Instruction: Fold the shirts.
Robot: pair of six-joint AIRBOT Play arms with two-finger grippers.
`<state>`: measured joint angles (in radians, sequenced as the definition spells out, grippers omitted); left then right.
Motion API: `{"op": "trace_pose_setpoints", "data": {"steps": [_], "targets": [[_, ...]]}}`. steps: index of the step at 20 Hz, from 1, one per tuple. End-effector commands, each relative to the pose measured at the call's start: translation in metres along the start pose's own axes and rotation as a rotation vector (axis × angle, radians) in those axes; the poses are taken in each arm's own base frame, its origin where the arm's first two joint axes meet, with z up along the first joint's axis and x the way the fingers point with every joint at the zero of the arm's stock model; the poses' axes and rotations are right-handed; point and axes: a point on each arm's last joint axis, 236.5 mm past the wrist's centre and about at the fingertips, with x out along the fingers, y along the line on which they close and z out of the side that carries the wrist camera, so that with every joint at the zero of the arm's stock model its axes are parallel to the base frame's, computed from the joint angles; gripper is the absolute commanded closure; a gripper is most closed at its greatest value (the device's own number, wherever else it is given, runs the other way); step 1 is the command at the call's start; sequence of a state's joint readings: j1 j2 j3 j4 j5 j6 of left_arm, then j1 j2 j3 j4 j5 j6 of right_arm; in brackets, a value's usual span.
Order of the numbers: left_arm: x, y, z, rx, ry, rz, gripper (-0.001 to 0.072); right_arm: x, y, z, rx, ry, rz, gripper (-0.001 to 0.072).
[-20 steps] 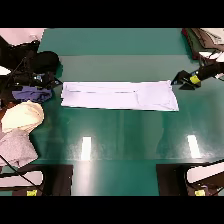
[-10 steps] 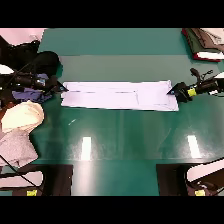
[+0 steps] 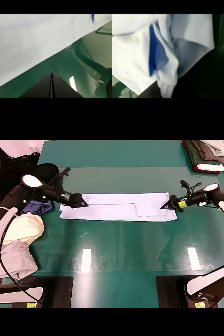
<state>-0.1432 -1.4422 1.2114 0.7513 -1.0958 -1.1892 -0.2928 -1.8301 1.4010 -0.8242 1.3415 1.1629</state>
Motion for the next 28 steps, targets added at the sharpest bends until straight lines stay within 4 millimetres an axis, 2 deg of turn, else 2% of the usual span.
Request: {"op": "trace_pose_setpoints", "data": {"steps": [1,4,6,8,11,14,17,20,24,26,28], "targets": [[0.024,-0.016,0.007,0.063,-0.045,0.057,0.0686,-0.016,0.041,0.009,-0.113,0.001,0.031,0.0696],[0.045,-0.029,0.019,0.077,-0.07,0.053,0.0686,-0.045,0.102,0.019,-0.236,-0.039,0.027,0.0698],[0.068,-0.037,0.026,0.091,-0.043,0.037,0.0686,-0.067,0.151,0.025,-0.287,-0.1,0.023,0.0699],[0.093,-0.041,0.04,0.086,-0.031,0.023,0.0686,-0.084,0.2,0.023,-0.37,-0.139,0.029,0.0699],[0.126,-0.041,0.06,0.048,-0.025,0.005,0.0686,-0.098,0.262,0.011,-0.465,-0.168,0.05,0.0699],[0.149,-0.033,0.07,0.013,-0.006,-0.006,0.0686,-0.097,0.311,-0.003,-0.555,-0.181,0.077,0.0699],[0.162,-0.023,0.065,-0.011,0.022,0.001,0.0686,-0.083,0.338,-0.015,-0.594,-0.174,0.104,0.0699],[0.164,-0.017,0.065,-0.009,0.023,0.013,0.0686,-0.06,0.353,-0.024,-0.605,-0.157,0.125,0.0699],[0.164,-0.008,0.059,0.015,0.048,0.045,0.0686,-0.046,0.376,-0.032,-0.639,-0.17,0.152,0.0699],[0.157,-0.011,0.061,0.031,0.062,0.043,0.0686,-0.041,0.385,-0.036,-0.653,-0.177,0.163,0.0699],[0.136,-0.012,0.076,0.053,0.058,0.041,0.0686,-0.038,0.394,-0.035,-0.663,-0.199,0.176,0.0699]]}}
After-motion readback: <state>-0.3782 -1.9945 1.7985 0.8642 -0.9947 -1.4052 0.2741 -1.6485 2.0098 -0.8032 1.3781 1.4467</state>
